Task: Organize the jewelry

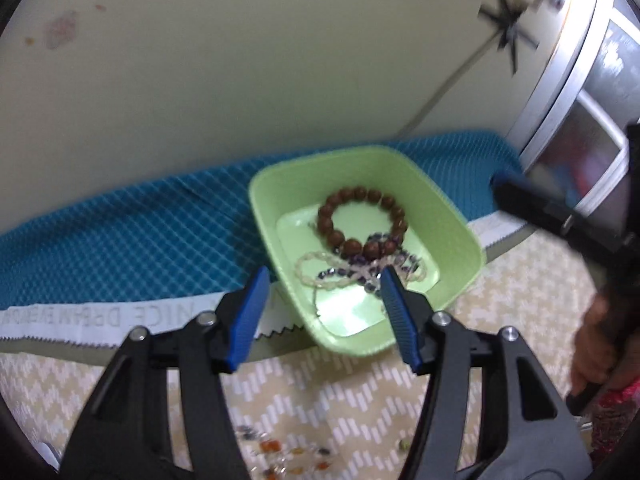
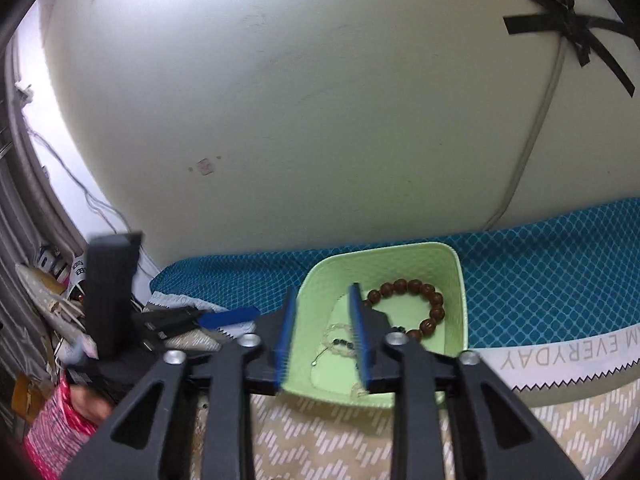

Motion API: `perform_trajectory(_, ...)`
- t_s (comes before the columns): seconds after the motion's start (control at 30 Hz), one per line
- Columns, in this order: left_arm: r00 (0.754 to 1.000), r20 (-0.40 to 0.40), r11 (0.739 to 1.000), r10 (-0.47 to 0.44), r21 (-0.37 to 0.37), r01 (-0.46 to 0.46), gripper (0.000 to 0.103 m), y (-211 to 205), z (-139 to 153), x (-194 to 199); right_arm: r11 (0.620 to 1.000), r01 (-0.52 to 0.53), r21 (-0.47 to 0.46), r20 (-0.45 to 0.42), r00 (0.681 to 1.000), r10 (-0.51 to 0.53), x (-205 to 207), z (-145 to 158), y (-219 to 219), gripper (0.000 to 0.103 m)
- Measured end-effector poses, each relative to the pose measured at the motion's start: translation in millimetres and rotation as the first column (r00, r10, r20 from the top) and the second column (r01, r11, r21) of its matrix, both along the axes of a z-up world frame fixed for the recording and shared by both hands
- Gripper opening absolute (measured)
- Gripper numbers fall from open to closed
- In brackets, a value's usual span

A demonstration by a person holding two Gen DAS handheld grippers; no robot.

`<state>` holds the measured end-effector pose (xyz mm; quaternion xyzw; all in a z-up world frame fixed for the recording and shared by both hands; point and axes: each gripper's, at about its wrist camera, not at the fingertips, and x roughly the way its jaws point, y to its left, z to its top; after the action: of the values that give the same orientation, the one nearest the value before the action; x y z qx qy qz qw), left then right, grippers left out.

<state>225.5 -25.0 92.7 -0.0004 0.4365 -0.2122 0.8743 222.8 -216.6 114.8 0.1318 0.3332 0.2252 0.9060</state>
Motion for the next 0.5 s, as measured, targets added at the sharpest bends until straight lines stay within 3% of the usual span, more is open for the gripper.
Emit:
perform_trajectory(0.13, 0.997, 0.051, 0.997, 0.053, -0.065, -0.049, 0.056, 42, 21, -31, 0.998, -0.060, -0.002, 0.036, 0.998, 0.060, -26, 3, 9, 0.027)
perform_trajectory(0.27, 0.993, 0.042, 0.990, 0.113, -0.089, -0.109, 0.056, 83, 12, -69, 0.984, -0.176, 0.017, -0.036, 0.984, 0.176, -50, -23, 32, 0.027)
perform_trajectory(0.37, 0.988, 0.002, 0.981, 0.157, -0.114, -0.156, 0.056, 111, -9, -94, 0.956, -0.286, -0.070, -0.112, 0.954, 0.278, -63, -51, 69, 0.023)
perform_trajectory(0.43, 0.984, -0.020, 0.979, 0.175, -0.099, -0.176, 0.056, 121, -22, -102, 0.918, -0.361, -0.162, -0.173, 0.927, 0.334, -69, -72, 101, 0.015)
perform_trajectory(0.5, 0.981, -0.044, 0.978, 0.191, -0.077, -0.194, 0.056, 128, -35, -112, 0.894, -0.394, -0.212, -0.203, 0.913, 0.354, -74, -85, 123, 0.015)
